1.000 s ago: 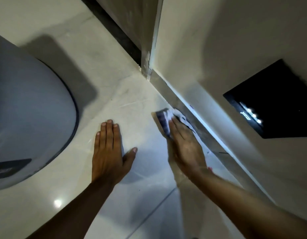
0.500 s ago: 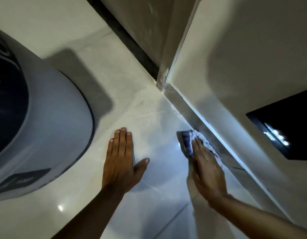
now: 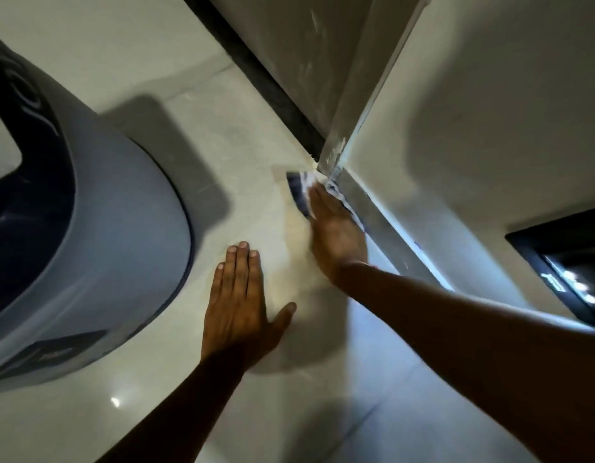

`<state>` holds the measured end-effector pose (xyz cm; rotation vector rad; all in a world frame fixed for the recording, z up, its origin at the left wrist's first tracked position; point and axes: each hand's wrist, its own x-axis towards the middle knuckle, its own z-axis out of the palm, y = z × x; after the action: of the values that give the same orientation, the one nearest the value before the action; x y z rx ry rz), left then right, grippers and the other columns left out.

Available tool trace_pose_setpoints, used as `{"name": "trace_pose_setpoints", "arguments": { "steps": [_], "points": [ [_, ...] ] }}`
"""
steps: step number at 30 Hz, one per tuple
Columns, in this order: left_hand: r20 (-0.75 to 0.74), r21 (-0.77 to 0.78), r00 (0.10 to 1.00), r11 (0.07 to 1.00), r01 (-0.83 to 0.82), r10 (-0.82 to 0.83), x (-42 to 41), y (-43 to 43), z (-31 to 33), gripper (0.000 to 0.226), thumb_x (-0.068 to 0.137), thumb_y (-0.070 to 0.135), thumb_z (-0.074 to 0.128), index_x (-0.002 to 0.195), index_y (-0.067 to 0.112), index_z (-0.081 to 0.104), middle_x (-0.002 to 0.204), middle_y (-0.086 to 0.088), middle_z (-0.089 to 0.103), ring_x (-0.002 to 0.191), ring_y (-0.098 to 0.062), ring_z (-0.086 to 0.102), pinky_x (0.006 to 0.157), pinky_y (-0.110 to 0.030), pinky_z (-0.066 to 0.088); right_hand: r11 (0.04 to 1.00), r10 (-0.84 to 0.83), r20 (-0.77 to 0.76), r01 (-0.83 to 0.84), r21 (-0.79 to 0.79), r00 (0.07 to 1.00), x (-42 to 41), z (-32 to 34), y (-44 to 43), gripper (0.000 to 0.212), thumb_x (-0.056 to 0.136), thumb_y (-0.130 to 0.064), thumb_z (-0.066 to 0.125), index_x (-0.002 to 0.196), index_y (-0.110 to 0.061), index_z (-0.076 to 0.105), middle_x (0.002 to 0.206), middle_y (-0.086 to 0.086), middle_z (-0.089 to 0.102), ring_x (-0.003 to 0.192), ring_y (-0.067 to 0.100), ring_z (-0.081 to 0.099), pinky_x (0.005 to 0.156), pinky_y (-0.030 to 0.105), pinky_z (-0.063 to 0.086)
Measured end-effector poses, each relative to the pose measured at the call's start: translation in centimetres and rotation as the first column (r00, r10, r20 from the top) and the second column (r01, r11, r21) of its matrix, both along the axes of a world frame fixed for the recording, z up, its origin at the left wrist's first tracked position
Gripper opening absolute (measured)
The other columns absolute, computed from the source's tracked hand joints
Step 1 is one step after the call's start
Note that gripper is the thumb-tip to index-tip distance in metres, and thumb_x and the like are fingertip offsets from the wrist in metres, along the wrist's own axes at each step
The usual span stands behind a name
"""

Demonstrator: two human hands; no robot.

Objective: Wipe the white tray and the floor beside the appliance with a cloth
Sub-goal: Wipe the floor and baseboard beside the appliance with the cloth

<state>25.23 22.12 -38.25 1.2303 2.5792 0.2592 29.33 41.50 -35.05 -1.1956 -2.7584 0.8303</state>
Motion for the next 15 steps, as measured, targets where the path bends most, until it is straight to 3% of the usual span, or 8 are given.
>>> {"name": "trace_pose_setpoints", "arguments": {
  "steps": [3, 7, 11, 12, 15],
  "points": [
    [-0.015, -0.044, 1.000, 0.999, -0.007, 0.006, 0.0, 0.7, 0.1, 0.103, 0.087, 0.074, 0.034, 0.156, 0.001, 0.011, 0.166, -0.023, 0.008, 0.155, -0.036, 0.003, 0.125, -0.051, 0.010, 0.999, -0.036, 0.007, 0.035, 0.039, 0.999, -1.5, -0.9, -0.1, 0.064, 0.093, 0.003, 0.046, 0.149, -0.018, 0.027, 0.157, 0.003, 0.032, 0.143, 0.021, 0.031, 0.115, 0.028, 0.019],
    [0.014, -0.013, 0.999, 0.999, -0.052, 0.052, 0.3, 0.7, -0.3, 0.102, 0.087, 0.074, 0.034, 0.158, 0.006, 0.004, 0.168, -0.017, -0.001, 0.155, -0.030, -0.005, 0.126, -0.046, 0.003, 0.995, 0.083, 0.033, -0.085, 0.050, 0.996, 0.6, -0.8, 0.6, 0.060, 0.096, -0.005, 0.044, 0.150, -0.024, 0.025, 0.158, -0.002, 0.029, 0.144, 0.014, 0.028, 0.115, 0.024, 0.013],
    [0.000, 0.043, 1.000, 0.999, 0.008, -0.008, 1.9, 0.6, 0.0, 0.099, 0.088, 0.065, 0.043, 0.156, 0.000, 0.012, 0.166, -0.023, 0.011, 0.155, -0.035, 0.006, 0.126, -0.049, 0.010, 0.998, 0.060, -0.010, -0.060, -0.018, 0.998, 10.4, 0.7, -1.0, 0.041, 0.104, -0.042, 0.024, 0.144, -0.049, 0.025, 0.146, -0.042, 0.023, 0.130, -0.021, 0.022, 0.108, 0.003, 0.012],
    [0.004, 0.049, 0.999, 0.998, 0.040, -0.041, 2.6, 0.8, 0.1, 0.098, 0.089, 0.064, 0.044, 0.156, -0.001, 0.014, 0.165, -0.024, 0.013, 0.154, -0.037, 0.009, 0.125, -0.051, 0.013, 0.998, 0.056, 0.011, -0.055, -0.022, 0.998, 14.1, 1.1, -2.1, 0.043, 0.104, -0.037, 0.026, 0.146, -0.047, 0.024, 0.147, -0.039, 0.024, 0.132, -0.018, 0.023, 0.109, 0.005, 0.016],
    [0.007, 0.007, 0.992, 0.992, 0.128, -0.128, 4.8, 1.2, 0.4, 0.097, 0.089, 0.065, 0.044, 0.154, -0.002, 0.021, 0.164, -0.025, 0.019, 0.153, -0.039, 0.013, 0.122, -0.055, 0.019, 0.997, 0.028, 0.126, -0.038, 0.073, 0.992, 24.3, 1.7, -5.1, 0.059, 0.095, -0.013, 0.035, 0.152, -0.024, 0.020, 0.160, -0.005, 0.023, 0.145, 0.013, 0.025, 0.114, 0.034, 0.030]
  ]
}}
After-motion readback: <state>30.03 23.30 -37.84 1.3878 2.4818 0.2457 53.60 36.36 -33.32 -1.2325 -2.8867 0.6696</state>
